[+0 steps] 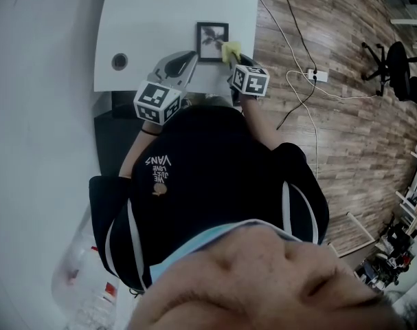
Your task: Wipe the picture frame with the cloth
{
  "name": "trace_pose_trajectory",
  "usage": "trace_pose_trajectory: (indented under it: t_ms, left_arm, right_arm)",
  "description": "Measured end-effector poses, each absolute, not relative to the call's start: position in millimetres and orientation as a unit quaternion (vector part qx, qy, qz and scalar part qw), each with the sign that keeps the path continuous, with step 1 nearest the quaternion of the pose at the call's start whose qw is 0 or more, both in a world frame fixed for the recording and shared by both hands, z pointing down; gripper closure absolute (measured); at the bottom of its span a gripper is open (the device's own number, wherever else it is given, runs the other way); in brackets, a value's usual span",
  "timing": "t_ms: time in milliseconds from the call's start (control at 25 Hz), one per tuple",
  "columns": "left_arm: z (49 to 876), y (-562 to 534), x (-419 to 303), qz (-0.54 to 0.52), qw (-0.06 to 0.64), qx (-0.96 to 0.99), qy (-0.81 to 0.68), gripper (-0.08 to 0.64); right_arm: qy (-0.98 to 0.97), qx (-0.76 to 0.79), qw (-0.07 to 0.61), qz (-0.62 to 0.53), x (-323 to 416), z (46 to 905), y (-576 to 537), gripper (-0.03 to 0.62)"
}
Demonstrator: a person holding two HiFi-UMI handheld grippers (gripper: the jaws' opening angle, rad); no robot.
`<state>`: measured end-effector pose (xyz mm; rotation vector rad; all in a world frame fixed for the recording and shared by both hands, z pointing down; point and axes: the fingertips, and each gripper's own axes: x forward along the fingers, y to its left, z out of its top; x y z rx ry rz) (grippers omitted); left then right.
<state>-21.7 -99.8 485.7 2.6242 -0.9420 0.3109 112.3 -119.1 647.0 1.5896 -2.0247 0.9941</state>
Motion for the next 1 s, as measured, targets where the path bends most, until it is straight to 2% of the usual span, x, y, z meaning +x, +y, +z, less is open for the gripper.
trace_pose_trajectory:
  t_ms: [1000]
  left_arm:
    - [483.0,-112.9,-8.9,0.105,0.16,0.928,-0.32,0.541]
  right_arm:
    - [-0.744,0.559,0.162,0.327,112.7,611.6,-129.2,0.546]
